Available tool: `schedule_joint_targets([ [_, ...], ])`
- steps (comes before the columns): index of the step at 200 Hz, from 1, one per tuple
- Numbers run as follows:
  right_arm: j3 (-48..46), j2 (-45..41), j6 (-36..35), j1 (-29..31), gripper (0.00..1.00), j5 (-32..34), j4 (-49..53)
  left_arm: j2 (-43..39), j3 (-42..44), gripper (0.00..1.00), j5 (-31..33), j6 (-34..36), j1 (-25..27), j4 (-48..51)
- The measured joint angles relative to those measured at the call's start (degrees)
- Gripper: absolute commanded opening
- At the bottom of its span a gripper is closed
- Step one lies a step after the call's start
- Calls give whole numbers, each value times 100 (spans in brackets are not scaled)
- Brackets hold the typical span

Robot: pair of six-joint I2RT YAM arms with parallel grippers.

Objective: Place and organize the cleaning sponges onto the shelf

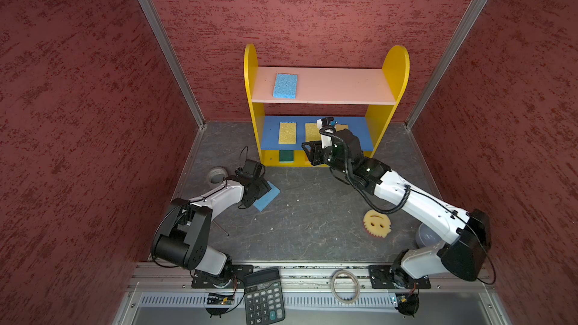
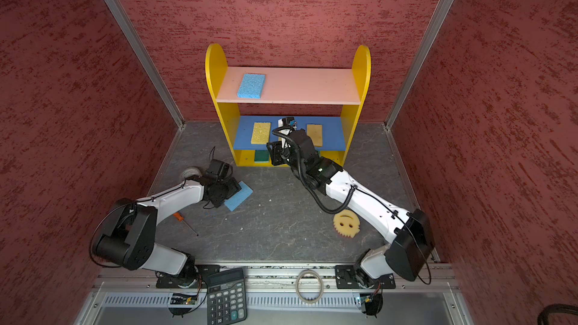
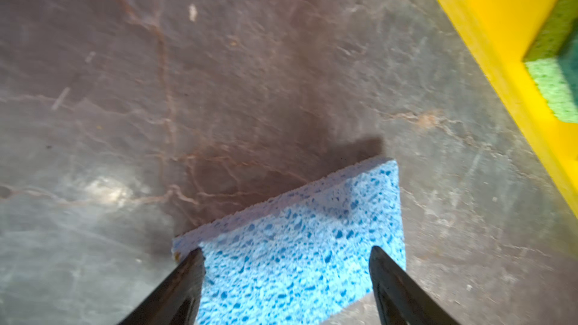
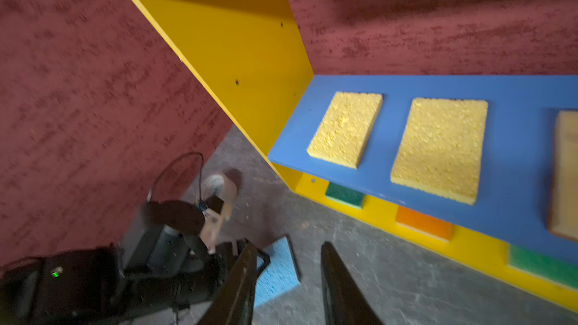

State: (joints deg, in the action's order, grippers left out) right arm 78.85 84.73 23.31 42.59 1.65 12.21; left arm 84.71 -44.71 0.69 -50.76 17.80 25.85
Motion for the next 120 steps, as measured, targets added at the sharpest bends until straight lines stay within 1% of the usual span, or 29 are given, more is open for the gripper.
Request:
schedule_joint_targets([
  [8,330,138,-52,-7,10,-28,59,-70,-26,83,-39,-4,2,11],
  [19,785,313,-175,-26,0,-66,133,-223,-63,83,-52,-7,0,46],
  [71,2946,1272,-452,-291,0,-313,651,-1060,-129,84,-223,-155,-157,66],
  [95,3600,1720,-446,-402,0,-551,905,-1222,-129,83,-236,-157,-247,68],
  [120,4083,2135,-433,-463,0,-737,1172,-1241,-122,83,-260,-153,-354,70],
])
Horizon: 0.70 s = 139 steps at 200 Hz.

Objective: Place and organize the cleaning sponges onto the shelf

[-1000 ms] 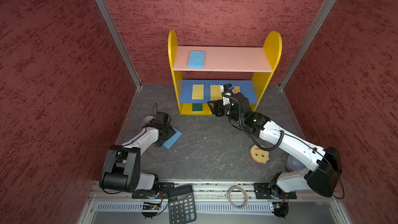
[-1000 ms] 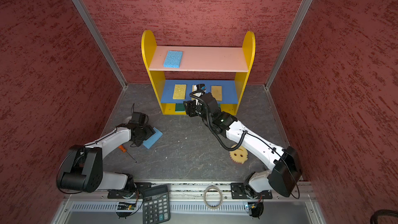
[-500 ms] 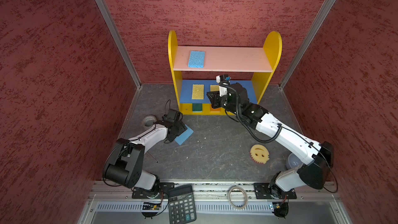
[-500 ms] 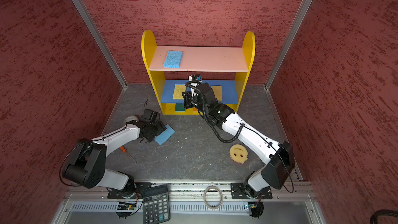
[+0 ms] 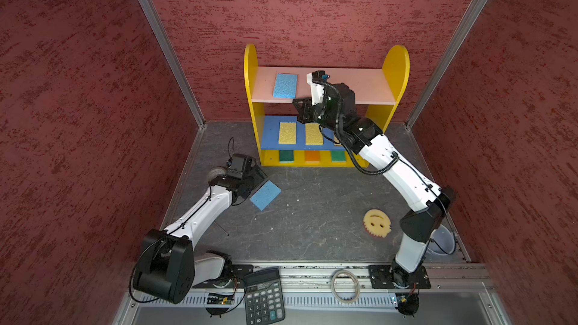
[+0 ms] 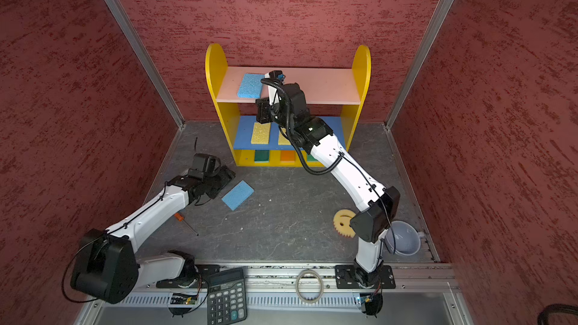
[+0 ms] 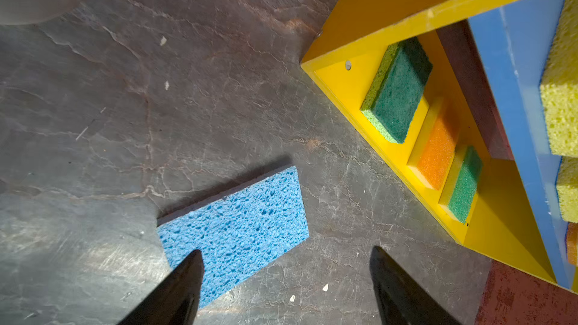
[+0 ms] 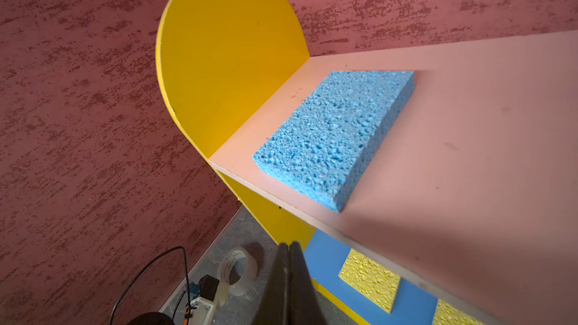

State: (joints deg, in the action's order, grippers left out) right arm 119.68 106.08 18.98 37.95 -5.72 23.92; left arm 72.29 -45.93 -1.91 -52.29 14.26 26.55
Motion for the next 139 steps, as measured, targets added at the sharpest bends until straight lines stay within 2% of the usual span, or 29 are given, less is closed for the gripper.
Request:
schedule_joint_targets([
  [43,343,374,52,-74,0,-162,245,-7,68,83,-111,2,-103,-2],
  [139,358,407,184,-262,0,-586,96,0,201,82,-271,2,-142,-63],
])
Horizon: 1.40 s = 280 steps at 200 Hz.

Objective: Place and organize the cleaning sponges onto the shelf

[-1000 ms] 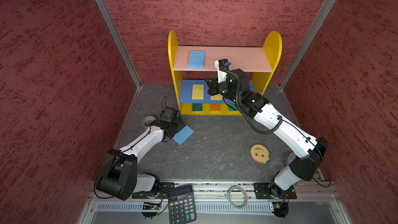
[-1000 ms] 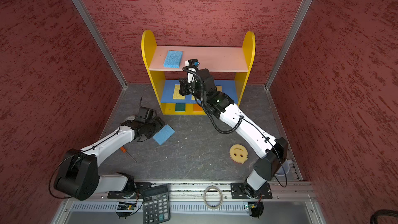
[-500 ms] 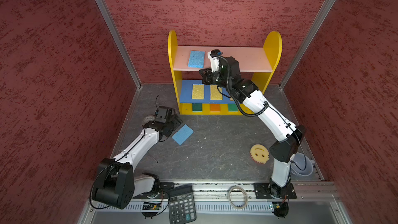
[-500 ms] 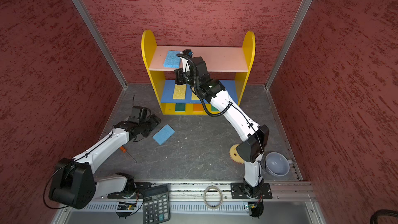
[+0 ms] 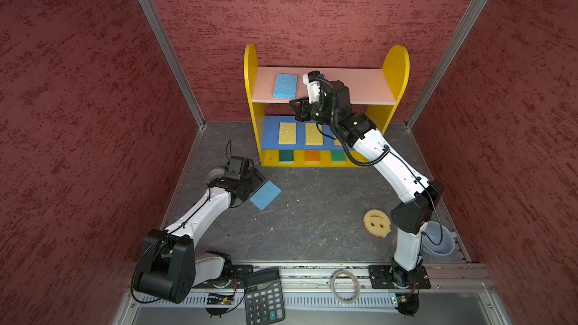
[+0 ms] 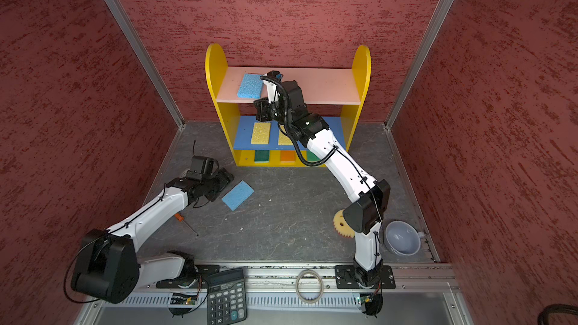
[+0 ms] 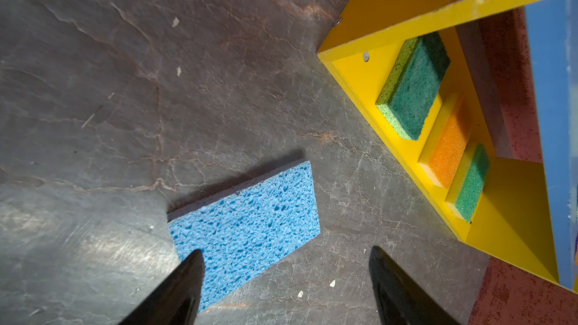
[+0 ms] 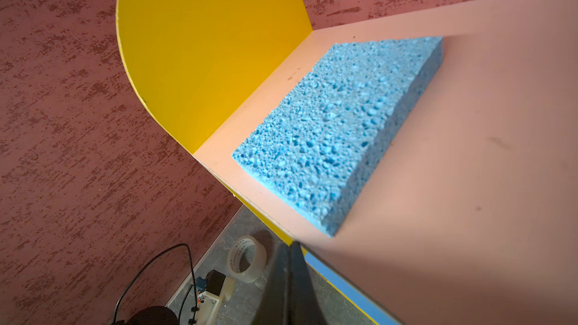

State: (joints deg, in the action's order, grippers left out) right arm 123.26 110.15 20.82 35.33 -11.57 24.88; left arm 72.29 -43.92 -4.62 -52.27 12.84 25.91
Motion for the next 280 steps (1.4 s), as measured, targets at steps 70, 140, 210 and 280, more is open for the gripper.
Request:
schedule_joint_targets([
  [70,-83,-11,155,-136,0,-120,-402,57,4,82,-55,0,0,-15],
  [140,-164,-11,413,-260,0,-208,-640,68,4,82,-94,0,0,-26],
  [210,-94,70,557,-260,0,-494,-658,90,11,82,-92,2,0,-26],
  [280,271,328,575,-254,0,-645,-577,160,11,82,-87,9,0,-17],
])
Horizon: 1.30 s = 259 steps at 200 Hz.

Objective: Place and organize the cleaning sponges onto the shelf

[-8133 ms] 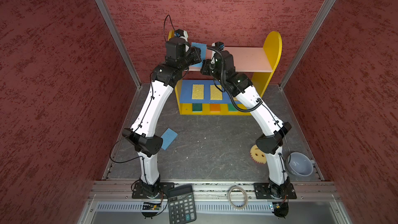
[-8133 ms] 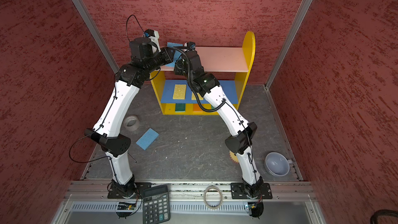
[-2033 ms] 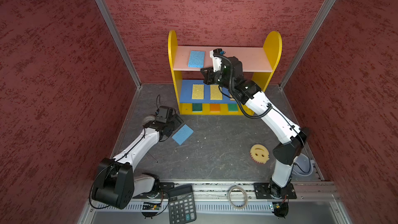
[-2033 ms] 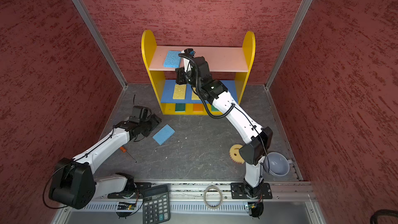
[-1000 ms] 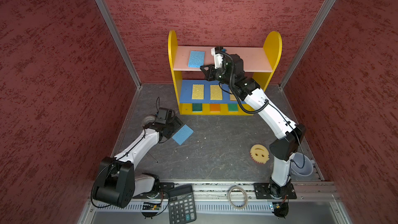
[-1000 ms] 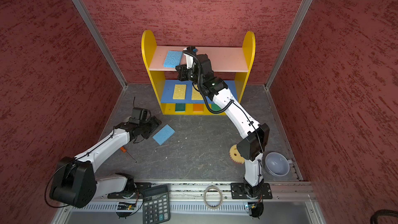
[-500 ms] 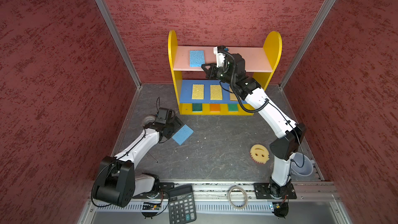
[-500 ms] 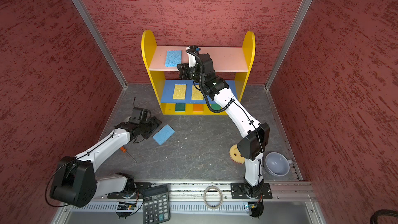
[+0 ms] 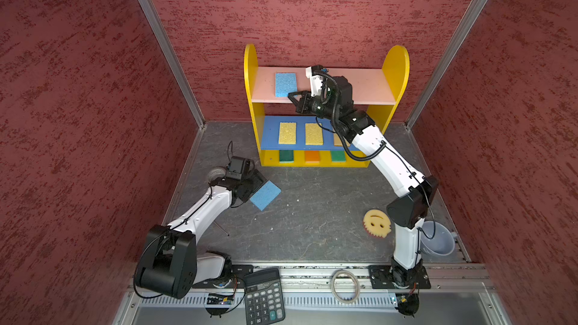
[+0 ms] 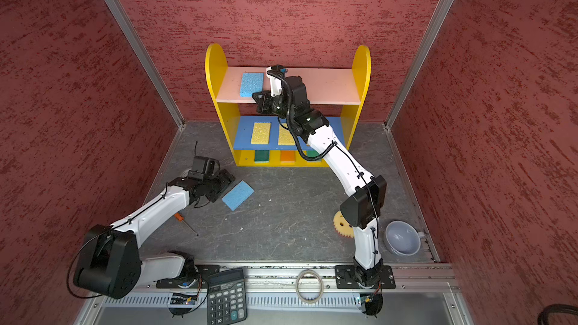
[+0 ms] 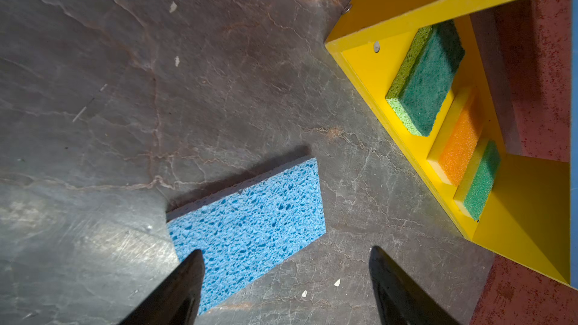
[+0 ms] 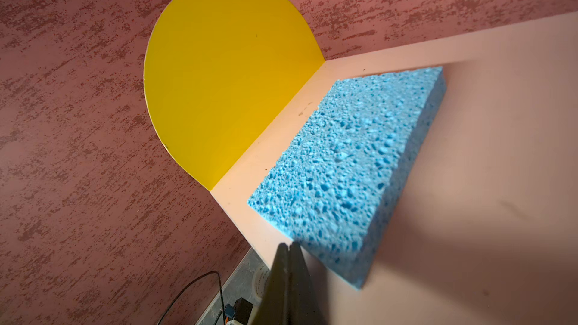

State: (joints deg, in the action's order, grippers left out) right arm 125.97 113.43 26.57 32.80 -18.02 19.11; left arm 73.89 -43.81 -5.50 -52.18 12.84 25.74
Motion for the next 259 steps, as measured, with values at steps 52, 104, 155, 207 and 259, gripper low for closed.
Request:
schedule_joint_targets([
  [52,278,168,-2,0,0,-20,107,0,0,83,9,44,0,76],
  [104,-59,-74,-221,61,0,-85,120,15,15,83,247,260,31,295],
  [155,-2256,-1729,-433,205,8,144,107,354,527,88,411,450,35,122],
  [207,-3578,-2844,-767,459,29,352,133,686,745,65,455,424,328,-922],
  [259,-5368,-3797,-907,629,52,511,339,1069,592,48,417,31,1231,-1320],
])
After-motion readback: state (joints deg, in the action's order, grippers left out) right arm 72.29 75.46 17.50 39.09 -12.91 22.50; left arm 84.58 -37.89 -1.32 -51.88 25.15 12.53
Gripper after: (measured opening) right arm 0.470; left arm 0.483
